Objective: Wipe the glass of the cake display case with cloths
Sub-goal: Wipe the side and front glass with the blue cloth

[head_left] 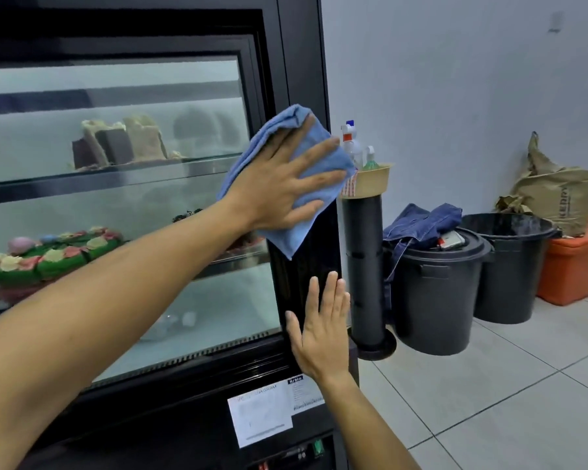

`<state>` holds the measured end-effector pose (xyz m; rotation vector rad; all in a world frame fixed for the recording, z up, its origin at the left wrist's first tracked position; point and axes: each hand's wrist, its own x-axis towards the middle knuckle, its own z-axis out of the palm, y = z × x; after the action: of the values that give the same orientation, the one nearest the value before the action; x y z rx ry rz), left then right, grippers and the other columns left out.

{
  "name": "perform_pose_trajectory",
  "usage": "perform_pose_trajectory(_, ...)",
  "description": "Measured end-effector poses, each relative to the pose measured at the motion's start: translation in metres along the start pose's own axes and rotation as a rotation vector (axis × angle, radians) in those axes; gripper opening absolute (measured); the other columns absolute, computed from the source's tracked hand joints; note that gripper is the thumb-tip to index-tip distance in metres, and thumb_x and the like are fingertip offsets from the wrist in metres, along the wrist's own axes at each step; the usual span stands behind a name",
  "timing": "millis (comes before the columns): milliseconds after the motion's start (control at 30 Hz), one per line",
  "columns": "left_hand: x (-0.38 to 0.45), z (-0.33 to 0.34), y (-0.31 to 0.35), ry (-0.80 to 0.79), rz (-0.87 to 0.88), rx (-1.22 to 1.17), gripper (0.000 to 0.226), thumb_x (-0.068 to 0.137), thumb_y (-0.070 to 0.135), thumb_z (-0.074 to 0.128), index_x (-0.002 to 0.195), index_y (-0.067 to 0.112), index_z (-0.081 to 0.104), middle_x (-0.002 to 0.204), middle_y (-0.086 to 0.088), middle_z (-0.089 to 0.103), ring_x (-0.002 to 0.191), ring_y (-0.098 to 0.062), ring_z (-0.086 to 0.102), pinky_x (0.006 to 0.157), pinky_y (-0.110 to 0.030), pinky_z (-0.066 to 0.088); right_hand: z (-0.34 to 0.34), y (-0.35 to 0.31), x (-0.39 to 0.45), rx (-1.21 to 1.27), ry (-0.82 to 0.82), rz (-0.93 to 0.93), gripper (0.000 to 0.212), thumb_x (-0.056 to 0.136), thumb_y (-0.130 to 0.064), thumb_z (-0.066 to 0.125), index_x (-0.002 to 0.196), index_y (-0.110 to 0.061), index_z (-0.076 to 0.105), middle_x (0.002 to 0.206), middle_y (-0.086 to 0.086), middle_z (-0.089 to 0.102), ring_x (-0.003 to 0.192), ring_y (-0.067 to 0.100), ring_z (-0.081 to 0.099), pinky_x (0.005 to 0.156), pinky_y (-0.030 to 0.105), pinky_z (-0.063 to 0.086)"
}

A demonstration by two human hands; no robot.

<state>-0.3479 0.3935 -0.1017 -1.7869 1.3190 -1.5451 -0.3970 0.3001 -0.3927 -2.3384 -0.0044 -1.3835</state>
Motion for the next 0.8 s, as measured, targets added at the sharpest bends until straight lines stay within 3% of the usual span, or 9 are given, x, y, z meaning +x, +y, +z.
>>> perform_pose_trajectory(167,-0.013,0.009,0.034,-0.037,0.091,-0.01,0.055,0.107,0.052,0.038,0.158,0.033,0.04,0.171,-0.011,0.023,0.154,-0.053,0.014,0.122,-0.066,0.016,0.015,0.04,-0.034,-0.184,-0.003,-0.25,0.075,0.107,-0.039,0.037,0.164,-0.008,-0.001,0.173,0.013,-0.004,0.16,0.028,0.0,0.13,0.043,0.005)
perform_pose_trajectory(300,-0.05,0.03,0.095,-0.163,0.216,-0.117,0.053,0.107,0.051,0.032,0.157,0.033,0.041,0.171,-0.009,0.023,0.154,-0.052,0.017,0.119,-0.065,0.023,0.028,0.038,-0.082,-0.124,-0.027,-0.092,0.069,0.109,-0.038,0.029,0.164,-0.008,0.0,0.173,0.012,-0.001,0.16,0.025,0.001,0.128,0.041,0.007)
perform_pose_trajectory(400,-0.065,0.037,0.117,-0.258,0.304,-0.125,0.055,0.108,0.051,0.03,0.16,0.033,0.036,0.172,-0.009,0.02,0.154,-0.052,0.015,0.121,-0.064,0.019,0.023,0.031,-0.08,-0.106,-0.075,-0.048,0.067,0.11,-0.037,0.026,0.165,-0.01,0.0,0.173,0.01,-0.001,0.16,0.024,0.0,0.127,0.039,0.005)
perform_pose_trajectory(500,-0.051,0.028,0.089,-0.22,0.315,-0.1,0.056,0.109,0.054,0.031,0.161,0.034,0.032,0.173,-0.005,0.018,0.157,-0.045,0.014,0.125,-0.061,0.011,-0.005,0.031,-0.077,0.079,-0.093,-0.051,0.062,0.104,-0.028,0.036,0.164,-0.017,0.021,0.172,-0.007,0.01,0.158,0.022,0.016,0.128,0.041,0.004)
perform_pose_trajectory(567,-0.037,0.019,0.067,-0.179,0.248,-0.09,0.056,0.108,0.056,0.032,0.161,0.036,0.034,0.172,-0.004,0.02,0.157,-0.045,0.011,0.126,-0.06,0.011,-0.046,0.024,-0.043,0.273,0.083,0.02,0.051,0.099,-0.022,0.041,0.148,-0.013,0.051,0.159,-0.018,0.034,0.147,0.02,0.038,0.127,0.053,0.01)
perform_pose_trajectory(600,-0.033,0.016,0.061,-0.157,0.218,-0.08,0.056,0.108,0.057,0.033,0.16,0.036,0.036,0.172,-0.004,0.021,0.158,-0.045,0.009,0.126,-0.06,0.011,-0.073,0.016,-0.007,0.345,0.2,0.038,0.045,0.098,-0.021,0.042,0.139,-0.01,0.058,0.149,-0.015,0.044,0.141,0.019,0.044,0.125,0.058,0.015)
perform_pose_trajectory(700,-0.031,0.013,0.066,-0.099,0.183,-0.129,0.05,0.105,0.051,0.045,0.152,0.033,0.05,0.166,-0.007,0.036,0.155,-0.045,0.018,0.124,-0.061,0.015,-0.152,-0.028,0.137,0.377,0.301,-0.149,0.044,0.101,-0.023,0.044,0.139,-0.005,0.057,0.147,0.006,0.052,0.14,0.023,0.045,0.12,0.053,0.03)
perform_pose_trajectory(800,-0.034,0.017,0.073,-0.11,0.171,-0.091,0.05,0.103,0.052,0.045,0.15,0.034,0.051,0.165,-0.005,0.036,0.151,-0.048,0.019,0.123,-0.059,0.011,-0.183,-0.082,0.264,0.08,0.216,-0.52,0.054,0.106,-0.026,0.043,0.157,-0.009,0.04,0.166,0.011,0.032,0.154,0.028,0.027,0.126,0.049,0.021)
